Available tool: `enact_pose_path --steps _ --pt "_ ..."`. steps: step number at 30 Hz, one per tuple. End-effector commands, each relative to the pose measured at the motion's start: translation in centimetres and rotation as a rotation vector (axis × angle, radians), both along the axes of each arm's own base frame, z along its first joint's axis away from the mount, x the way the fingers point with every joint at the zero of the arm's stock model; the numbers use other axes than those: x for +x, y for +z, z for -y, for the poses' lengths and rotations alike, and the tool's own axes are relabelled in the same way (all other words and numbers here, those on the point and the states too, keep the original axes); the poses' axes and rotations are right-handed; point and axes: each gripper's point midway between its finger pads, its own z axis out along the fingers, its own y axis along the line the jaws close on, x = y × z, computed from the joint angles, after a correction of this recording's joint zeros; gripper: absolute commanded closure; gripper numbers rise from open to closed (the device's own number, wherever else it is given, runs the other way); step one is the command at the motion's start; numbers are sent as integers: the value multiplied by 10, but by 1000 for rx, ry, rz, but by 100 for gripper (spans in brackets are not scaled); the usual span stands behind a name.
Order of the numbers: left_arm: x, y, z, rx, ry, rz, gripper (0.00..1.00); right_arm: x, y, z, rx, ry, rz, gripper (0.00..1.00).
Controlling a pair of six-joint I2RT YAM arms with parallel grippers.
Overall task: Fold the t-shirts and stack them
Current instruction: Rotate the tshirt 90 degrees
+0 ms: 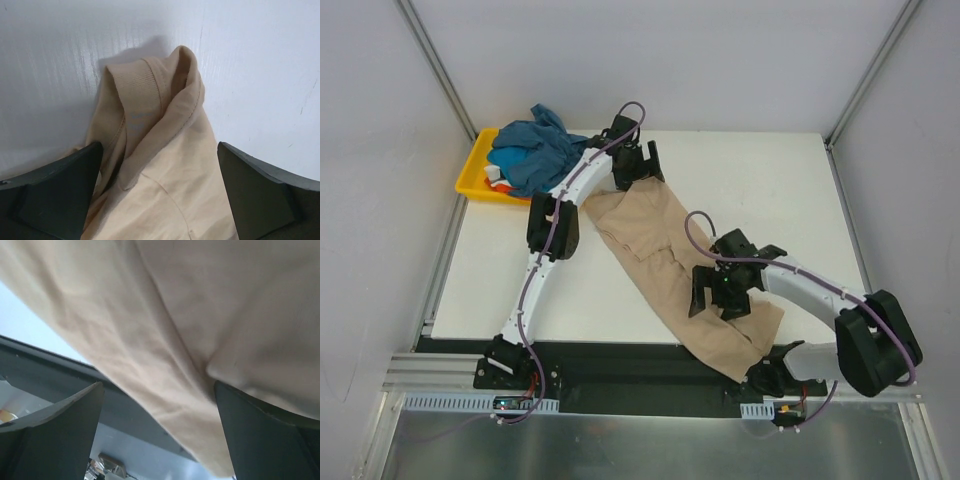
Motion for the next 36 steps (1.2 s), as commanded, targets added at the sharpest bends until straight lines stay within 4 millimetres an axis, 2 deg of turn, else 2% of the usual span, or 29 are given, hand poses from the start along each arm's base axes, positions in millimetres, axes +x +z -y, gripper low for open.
enact_pose_path --steps 1,2,3,4,5,7,8,9,10,11,12,13,14,15,16,18,19,21,22,23,24,25,26,27,28,29,30,33,36 --pt "0 62 3 -21 -24 112 1 -3 44 13 -85 -35 67 3" --pt "-1 81 1 -24 -25 147 1 3 53 17 -103 -23 109 3" --pt "-1 88 -2 -17 -25 162 1 20 72 19 -121 -8 199 3" --pt "-3 89 -7 7 -21 167 1 22 79 23 -141 1 219 3" --pt "-7 110 -11 8 -14 200 1 28 87 24 -150 4 249 3" --pt "-16 112 -20 40 -4 193 1 43 103 22 -156 19 314 3" --pt "-25 132 -23 36 0 217 1 48 107 19 -148 24 327 3" --pt "-32 135 -25 42 -5 216 1 52 105 14 -138 37 315 3" --pt "-46 119 -30 71 -7 164 1 64 115 5 -106 48 352 3" --pt "-57 139 -35 68 -2 188 1 70 117 -2 -89 62 359 3" --pt "-68 139 -36 80 -2 179 1 77 112 -13 -62 84 332 3" --pt "-85 123 -43 110 -3 131 1 88 113 -24 -33 92 349 3" --pt "-95 143 -51 116 14 169 0 103 124 -34 -4 107 375 3" --pt "-107 145 -53 124 17 164 1 114 114 -45 4 127 344 3" --pt "-129 147 -64 134 22 154 1 124 113 -51 2 136 346 3" --pt "-148 146 -78 176 53 161 1 158 114 -70 2 162 365 3" --pt "-172 143 -91 192 63 154 1 171 117 -77 7 167 377 3" --pt "-192 136 -104 201 94 159 1 204 112 -98 20 186 388 3" --pt "-215 128 -116 206 99 147 1 214 108 -105 26 191 384 3" --pt "-225 124 -122 208 106 144 1 223 82 -112 9 198 336 3" --pt "-231 120 -133 229 148 150 1 239 95 -124 34 199 372 3" --pt "-249 112 -144 233 159 146 1 247 89 -129 39 202 365 3" --pt "-256 109 -148 233 167 145 1 254 66 -135 29 204 330 3" --pt "-262 105 -151 226 184 141 1 263 73 -142 46 193 343 3" --pt "-275 98 -157 223 189 132 1 269 68 -146 53 188 334 3" --pt "-281 95 -158 216 189 127 1 271 50 -149 49 191 303 3" --pt "-287 85 -160 215 194 108 1 279 52 -154 57 180 317 3" --pt "-295 81 -160 191 191 103 1 286 28 -155 46 157 275 3" --pt "-297 76 -159 187 185 92 1 300 10 -135 15 41 221 3"
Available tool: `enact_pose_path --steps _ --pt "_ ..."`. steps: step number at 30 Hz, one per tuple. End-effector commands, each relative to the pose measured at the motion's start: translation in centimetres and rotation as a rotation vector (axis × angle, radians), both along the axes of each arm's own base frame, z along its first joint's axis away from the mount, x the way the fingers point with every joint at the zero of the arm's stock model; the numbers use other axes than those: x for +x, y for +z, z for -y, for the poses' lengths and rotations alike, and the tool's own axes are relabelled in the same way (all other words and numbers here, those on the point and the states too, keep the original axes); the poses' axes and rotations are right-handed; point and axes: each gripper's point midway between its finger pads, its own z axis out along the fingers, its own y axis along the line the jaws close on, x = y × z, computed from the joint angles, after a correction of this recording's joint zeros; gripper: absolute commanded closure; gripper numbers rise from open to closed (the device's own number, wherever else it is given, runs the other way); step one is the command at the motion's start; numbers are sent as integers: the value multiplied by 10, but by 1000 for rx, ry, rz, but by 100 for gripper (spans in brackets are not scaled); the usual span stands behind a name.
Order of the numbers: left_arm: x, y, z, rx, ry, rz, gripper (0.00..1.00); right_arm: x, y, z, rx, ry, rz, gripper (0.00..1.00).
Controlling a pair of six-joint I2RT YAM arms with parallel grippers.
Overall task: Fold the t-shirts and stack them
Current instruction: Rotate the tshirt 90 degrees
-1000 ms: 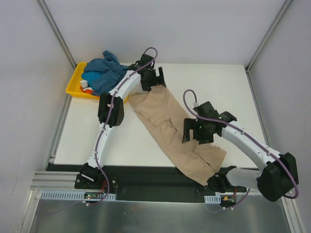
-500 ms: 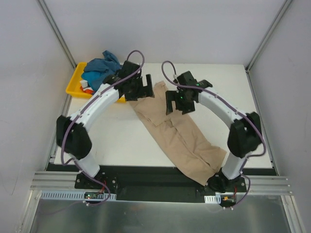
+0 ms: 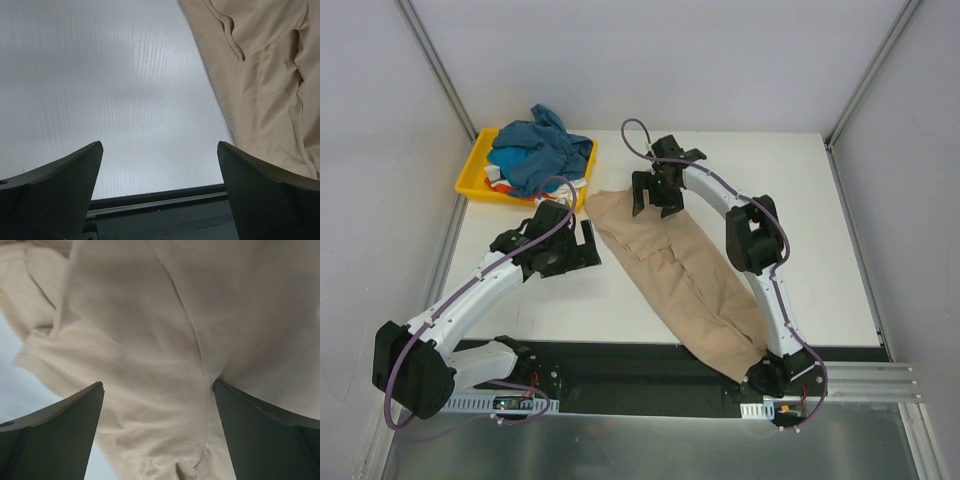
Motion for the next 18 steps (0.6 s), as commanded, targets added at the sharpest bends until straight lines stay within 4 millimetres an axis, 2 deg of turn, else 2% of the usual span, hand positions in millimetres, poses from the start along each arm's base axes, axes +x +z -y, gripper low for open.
enact_pose_path --steps 1,3,5,6,7,9,10,12,13,15,16,18 --pt "10 4 4 -39 32 42 1 22 -2 29 13 -177 -68 3" --pt "12 6 5 -41 26 51 1 28 -14 52 -25 -246 -101 3" --pt "17 6 6 -39 24 63 1 37 -21 82 -73 -333 -126 3" --pt "20 9 7 -41 25 71 1 42 -22 91 -84 -357 -126 3" --pt "23 7 8 -36 23 65 1 51 -23 109 -86 -402 -129 3" --pt "29 14 14 -41 6 75 1 65 -25 127 -68 -482 -138 3" --pt "31 10 15 -37 4 62 1 75 -25 144 -47 -537 -143 3" --pt "36 12 18 -35 0 63 1 93 -26 159 -10 -619 -141 3" --pt "38 9 19 -30 0 52 1 101 -29 177 -7 -671 -141 3" --pt "41 7 21 -25 -4 42 1 118 -29 196 20 -766 -117 3" --pt "42 7 21 -25 -4 42 1 127 -29 214 40 -817 -111 3" --pt "45 7 23 -23 -7 40 1 146 -22 227 110 -873 -76 3"
